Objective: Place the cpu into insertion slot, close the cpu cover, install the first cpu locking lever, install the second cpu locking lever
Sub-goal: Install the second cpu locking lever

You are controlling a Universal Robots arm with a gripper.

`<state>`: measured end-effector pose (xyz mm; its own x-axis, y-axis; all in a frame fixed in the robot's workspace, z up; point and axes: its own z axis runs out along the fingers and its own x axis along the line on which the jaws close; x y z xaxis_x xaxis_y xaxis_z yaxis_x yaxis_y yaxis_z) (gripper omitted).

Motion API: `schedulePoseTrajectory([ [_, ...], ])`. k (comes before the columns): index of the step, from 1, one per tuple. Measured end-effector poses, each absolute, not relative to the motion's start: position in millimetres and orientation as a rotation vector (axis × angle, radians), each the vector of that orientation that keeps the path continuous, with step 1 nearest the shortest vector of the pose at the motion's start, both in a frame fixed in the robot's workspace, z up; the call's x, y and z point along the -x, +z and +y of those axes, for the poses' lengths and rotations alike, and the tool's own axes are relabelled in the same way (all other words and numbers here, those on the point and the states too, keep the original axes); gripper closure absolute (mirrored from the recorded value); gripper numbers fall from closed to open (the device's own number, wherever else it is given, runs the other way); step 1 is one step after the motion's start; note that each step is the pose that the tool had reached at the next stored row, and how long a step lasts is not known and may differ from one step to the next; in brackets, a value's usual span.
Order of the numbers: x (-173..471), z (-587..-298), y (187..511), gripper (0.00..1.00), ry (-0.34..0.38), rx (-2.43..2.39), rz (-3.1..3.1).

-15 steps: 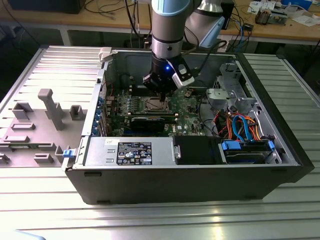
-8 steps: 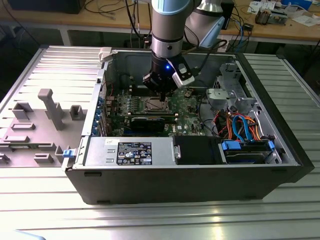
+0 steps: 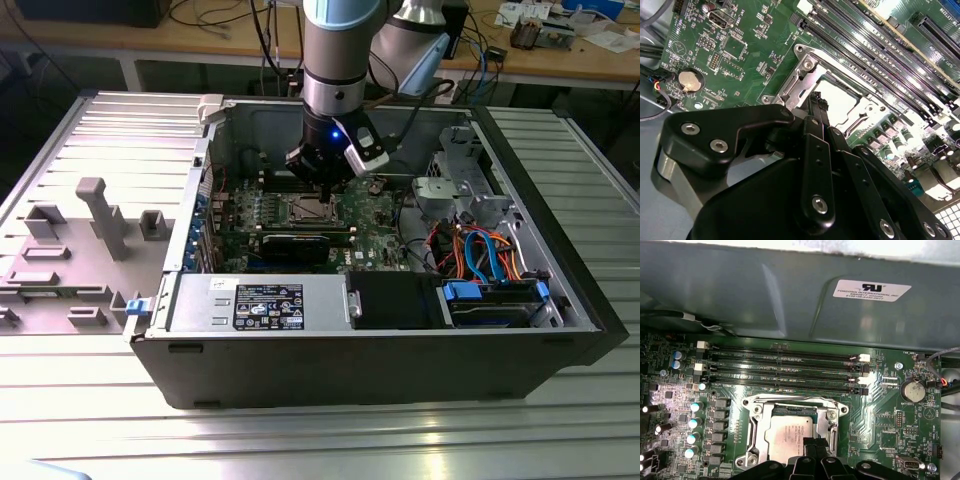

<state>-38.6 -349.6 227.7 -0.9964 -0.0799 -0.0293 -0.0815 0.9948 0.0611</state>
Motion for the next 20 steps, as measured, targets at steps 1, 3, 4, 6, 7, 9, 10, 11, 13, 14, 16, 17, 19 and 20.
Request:
schedulePoseTrajectory([
  [1,38.6,-349.7,227.7,0.89,0.097,0.126,3.111],
  [3,38.5,-350.8,227.7,0.89,0.096,0.126,3.111],
  [4,38.6,-351.7,227.6,0.89,0.096,0.126,3.111],
  [6,38.6,-354.5,227.6,0.89,0.096,0.126,3.111],
  [7,38.6,-355.7,227.6,0.89,0.096,0.126,3.111],
  [9,38.7,-356.7,227.7,0.89,0.096,0.126,3.111],
  [10,38.7,-356.8,228.8,0.89,0.095,0.126,3.111],
  [11,38.7,-356.8,231.6,0.89,0.095,0.126,3.111],
  [13,38.6,-363.4,246.0,0.89,0.13,0.125,3.11],
  [14,38.6,-367.3,245.9,0.89,0.133,0.125,3.11],
  [16,38.6,-380.1,245.5,0.89,0.133,0.125,3.11],
  [17,38.7,-383.2,245.5,0.89,0.133,0.125,3.11],
  [19,39.0,-387.5,245.5,0.89,0.133,0.125,3.11],
  [20,39.4,-389.4,245.5,0.89,0.134,0.125,3.11],
])
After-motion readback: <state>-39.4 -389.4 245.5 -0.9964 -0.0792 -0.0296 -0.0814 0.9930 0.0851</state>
